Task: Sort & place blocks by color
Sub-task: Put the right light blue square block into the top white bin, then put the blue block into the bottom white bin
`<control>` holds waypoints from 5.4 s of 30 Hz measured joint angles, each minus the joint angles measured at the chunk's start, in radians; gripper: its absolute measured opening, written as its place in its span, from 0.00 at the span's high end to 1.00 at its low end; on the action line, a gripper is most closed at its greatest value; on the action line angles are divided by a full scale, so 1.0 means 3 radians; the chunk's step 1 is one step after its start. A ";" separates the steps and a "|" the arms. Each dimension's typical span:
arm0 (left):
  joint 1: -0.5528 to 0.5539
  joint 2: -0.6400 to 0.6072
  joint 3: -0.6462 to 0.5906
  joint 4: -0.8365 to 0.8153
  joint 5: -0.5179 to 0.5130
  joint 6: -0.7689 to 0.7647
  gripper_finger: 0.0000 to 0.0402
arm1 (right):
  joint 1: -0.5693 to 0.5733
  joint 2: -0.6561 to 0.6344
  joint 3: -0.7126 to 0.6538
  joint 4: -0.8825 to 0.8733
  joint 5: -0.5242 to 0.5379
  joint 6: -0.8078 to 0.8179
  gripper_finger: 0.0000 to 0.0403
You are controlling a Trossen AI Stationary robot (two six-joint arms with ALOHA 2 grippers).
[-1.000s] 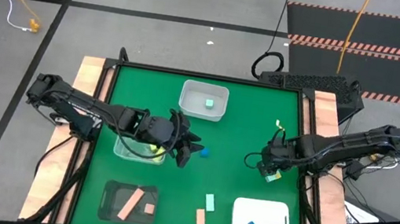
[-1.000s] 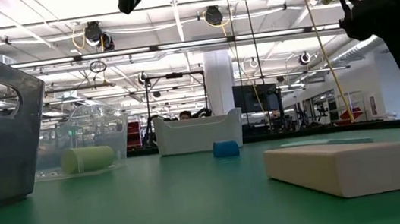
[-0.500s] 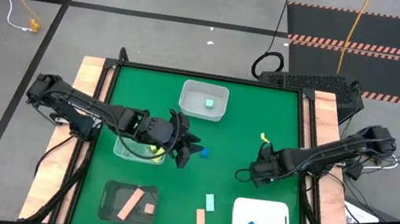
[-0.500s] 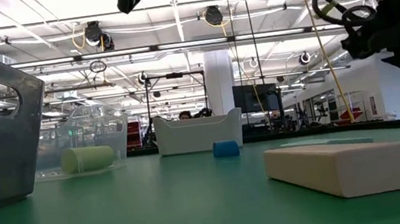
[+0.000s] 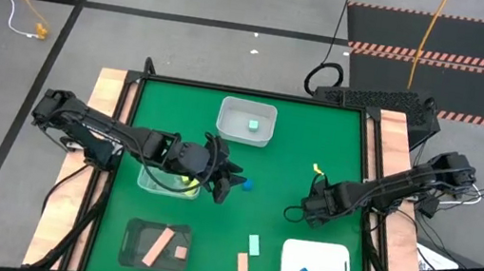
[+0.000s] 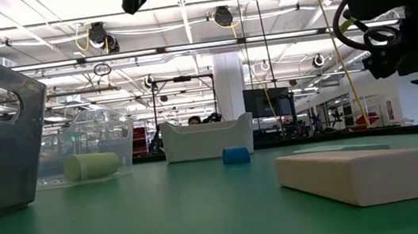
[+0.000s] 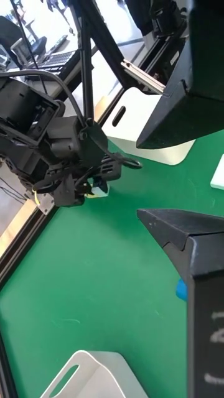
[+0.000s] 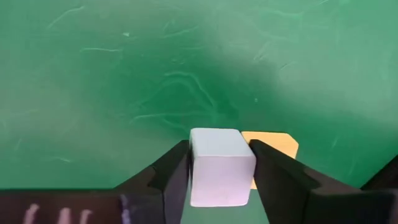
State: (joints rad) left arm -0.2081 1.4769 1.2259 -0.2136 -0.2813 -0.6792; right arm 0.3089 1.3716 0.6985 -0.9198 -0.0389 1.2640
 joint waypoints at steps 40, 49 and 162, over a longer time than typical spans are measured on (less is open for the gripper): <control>0.0013 0.0036 0.0001 0.0184 -0.0110 0.2531 0.59 | -0.0754 -0.0683 -0.0018 0.4531 0.0385 -0.0397 0.71; 0.0096 0.0036 0.0001 0.0210 -0.0113 0.2775 0.50 | -0.0856 -0.0679 -0.0018 0.4550 0.0405 -0.0240 0.70; 0.1158 -0.0028 0.0001 -0.0831 0.0776 0.0051 0.42 | -0.0360 0.1070 0.0597 0.3630 0.1498 -0.1562 0.36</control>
State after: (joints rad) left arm 0.1393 1.4685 1.2263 -0.4628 -0.0484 -0.6639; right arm 0.2010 1.6927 0.8777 0.1692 0.4104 0.7952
